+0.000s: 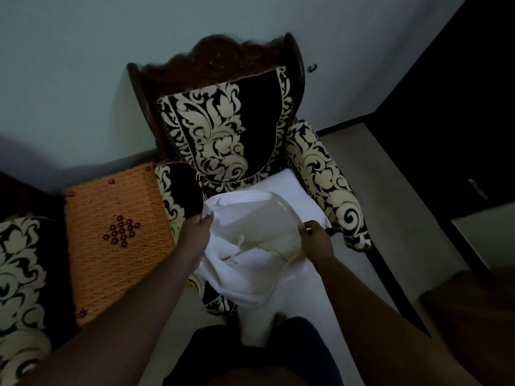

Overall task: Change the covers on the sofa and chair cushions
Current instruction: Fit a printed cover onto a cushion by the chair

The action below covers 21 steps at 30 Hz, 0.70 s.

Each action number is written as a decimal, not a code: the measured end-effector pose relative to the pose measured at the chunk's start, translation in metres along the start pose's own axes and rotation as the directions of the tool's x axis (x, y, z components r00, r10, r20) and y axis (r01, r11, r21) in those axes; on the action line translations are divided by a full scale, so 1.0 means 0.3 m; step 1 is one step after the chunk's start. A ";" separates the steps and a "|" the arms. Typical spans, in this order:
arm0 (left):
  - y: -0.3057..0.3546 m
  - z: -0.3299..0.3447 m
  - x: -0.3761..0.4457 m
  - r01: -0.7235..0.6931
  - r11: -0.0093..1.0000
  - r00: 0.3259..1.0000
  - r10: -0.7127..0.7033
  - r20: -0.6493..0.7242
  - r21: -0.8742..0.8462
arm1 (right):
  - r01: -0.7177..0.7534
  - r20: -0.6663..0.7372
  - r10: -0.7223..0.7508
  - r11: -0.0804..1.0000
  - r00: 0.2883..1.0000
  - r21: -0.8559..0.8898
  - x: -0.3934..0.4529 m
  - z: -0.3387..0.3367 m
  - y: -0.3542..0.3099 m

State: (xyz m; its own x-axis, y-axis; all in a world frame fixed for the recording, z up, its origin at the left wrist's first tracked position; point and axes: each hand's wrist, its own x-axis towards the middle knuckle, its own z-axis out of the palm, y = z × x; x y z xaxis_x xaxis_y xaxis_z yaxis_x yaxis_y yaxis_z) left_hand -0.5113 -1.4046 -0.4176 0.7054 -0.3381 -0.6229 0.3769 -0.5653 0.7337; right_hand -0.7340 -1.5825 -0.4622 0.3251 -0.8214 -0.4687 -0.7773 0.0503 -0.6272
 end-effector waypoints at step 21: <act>-0.078 0.473 0.339 0.195 0.977 0.945 -0.165 -0.281 0.082 | -0.768 0.486 0.595 0.475 0.640 0.430 0.732 0.205 0.394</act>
State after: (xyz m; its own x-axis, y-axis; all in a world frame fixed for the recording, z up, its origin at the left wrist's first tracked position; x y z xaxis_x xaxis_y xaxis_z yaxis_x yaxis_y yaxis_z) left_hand -0.5336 -1.5324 -0.5366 0.7734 -0.0151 -0.6337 0.4568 -0.6798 0.5737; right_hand -0.7214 -1.7220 -0.6776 0.0072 -0.2192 -0.9757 -0.3871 0.8990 -0.2049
